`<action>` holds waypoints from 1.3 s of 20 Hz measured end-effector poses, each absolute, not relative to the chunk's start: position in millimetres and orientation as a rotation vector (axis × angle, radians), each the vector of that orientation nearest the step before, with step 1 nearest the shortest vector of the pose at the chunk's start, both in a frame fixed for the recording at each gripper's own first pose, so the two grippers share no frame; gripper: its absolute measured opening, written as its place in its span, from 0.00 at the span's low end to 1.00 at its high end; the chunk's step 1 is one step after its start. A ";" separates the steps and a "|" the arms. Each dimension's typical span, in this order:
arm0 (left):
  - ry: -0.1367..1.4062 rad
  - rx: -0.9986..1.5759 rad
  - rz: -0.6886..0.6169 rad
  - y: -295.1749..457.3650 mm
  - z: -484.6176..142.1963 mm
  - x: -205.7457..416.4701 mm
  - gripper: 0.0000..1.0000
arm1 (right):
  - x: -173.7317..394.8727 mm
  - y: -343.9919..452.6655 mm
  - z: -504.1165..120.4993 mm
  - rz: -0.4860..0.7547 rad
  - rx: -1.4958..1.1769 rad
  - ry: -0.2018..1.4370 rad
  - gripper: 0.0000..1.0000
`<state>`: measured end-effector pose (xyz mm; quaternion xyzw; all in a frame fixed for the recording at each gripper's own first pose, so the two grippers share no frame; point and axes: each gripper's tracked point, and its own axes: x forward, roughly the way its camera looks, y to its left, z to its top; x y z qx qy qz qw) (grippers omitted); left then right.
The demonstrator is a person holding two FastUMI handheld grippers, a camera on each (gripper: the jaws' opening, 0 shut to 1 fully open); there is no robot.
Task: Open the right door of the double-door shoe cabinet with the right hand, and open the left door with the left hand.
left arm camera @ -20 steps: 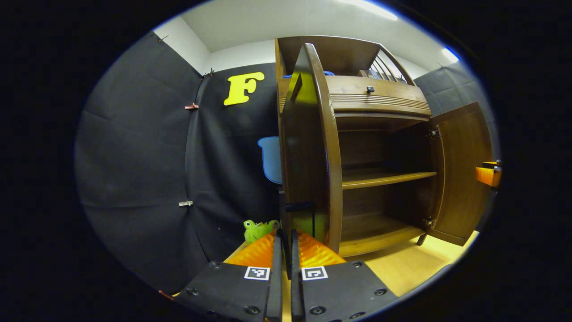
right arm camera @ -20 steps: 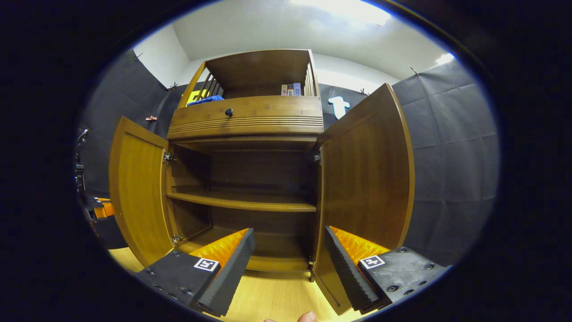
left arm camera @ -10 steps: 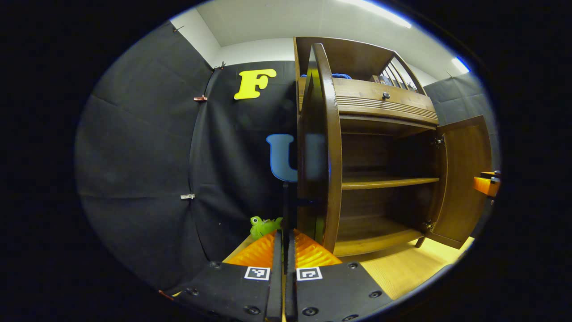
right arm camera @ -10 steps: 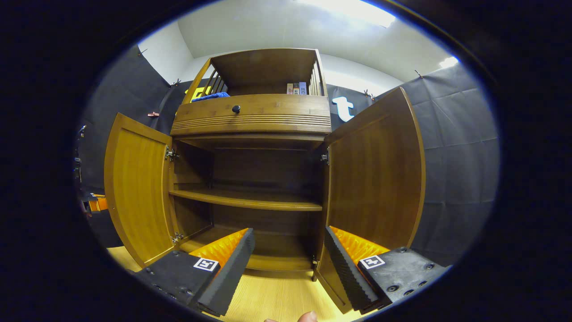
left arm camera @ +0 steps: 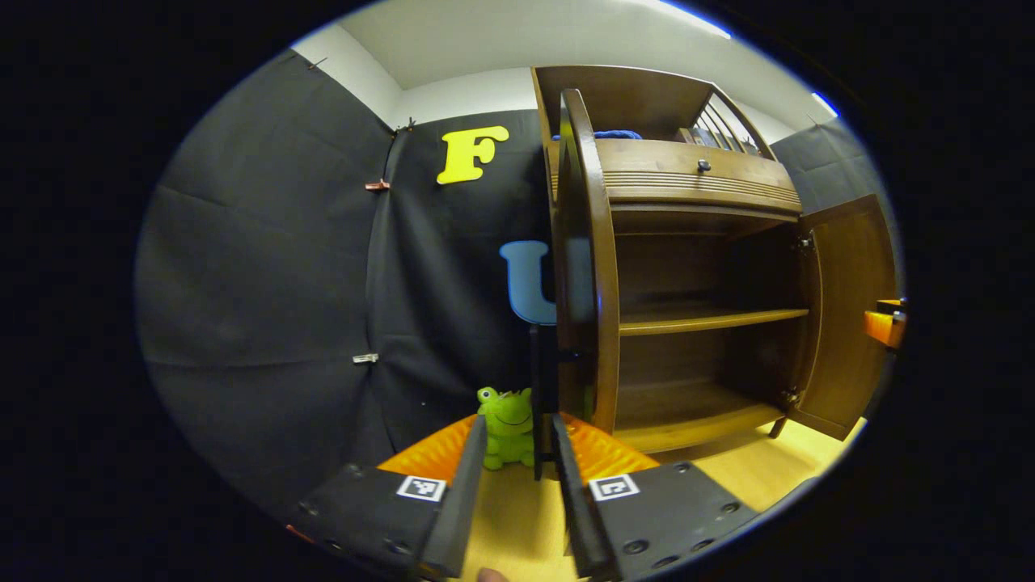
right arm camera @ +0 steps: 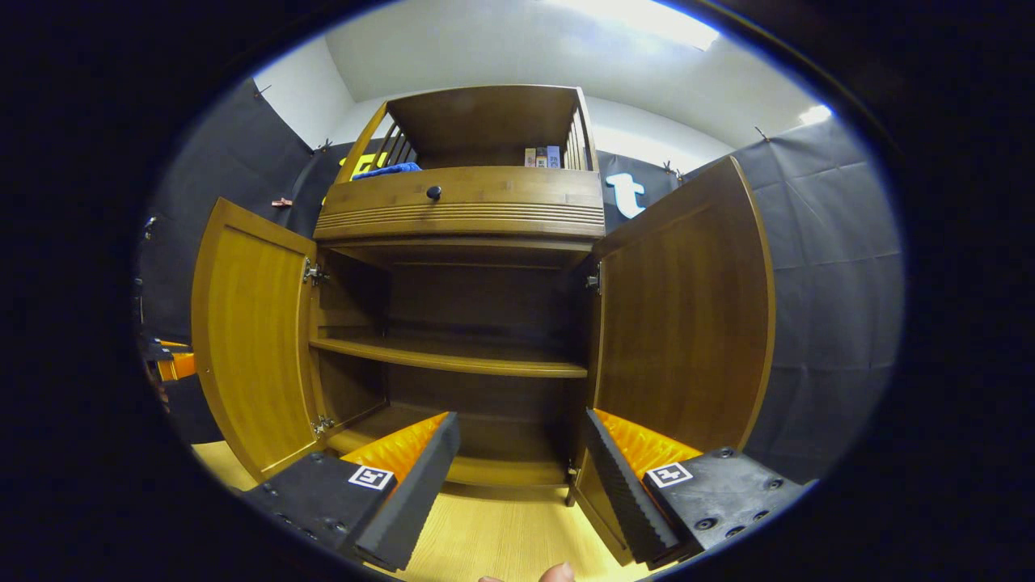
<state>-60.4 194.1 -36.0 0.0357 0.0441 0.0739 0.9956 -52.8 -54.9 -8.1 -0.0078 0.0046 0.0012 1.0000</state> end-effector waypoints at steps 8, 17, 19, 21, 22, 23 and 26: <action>0.040 0.100 0.146 160.9 -15.6 -92.0 0.97 | -54.5 -60.1 -7.7 0.012 0.003 0.012 0.98; -0.006 0.094 0.002 76.5 6.1 -86.9 1.00 | -60.5 -67.0 1.7 0.013 0.023 -0.009 0.97; -0.013 0.087 -0.028 55.7 9.7 -82.8 1.00 | -62.2 -67.4 4.1 0.014 0.028 -0.013 0.97; -0.018 0.081 -0.057 38.1 12.1 -79.8 1.00 | -63.9 -67.4 6.2 0.017 0.030 -0.020 0.97; -0.020 0.079 -0.071 29.4 12.8 -78.4 1.00 | -65.0 -66.8 8.8 0.020 0.028 -0.028 0.95; -0.022 0.076 -0.085 20.5 14.5 -76.5 1.00 | -65.4 -66.7 10.8 0.020 0.025 -0.035 0.95; -0.031 0.062 -0.105 0.4 15.7 -74.7 1.00 | -67.4 -64.7 15.6 0.031 0.026 -0.046 0.97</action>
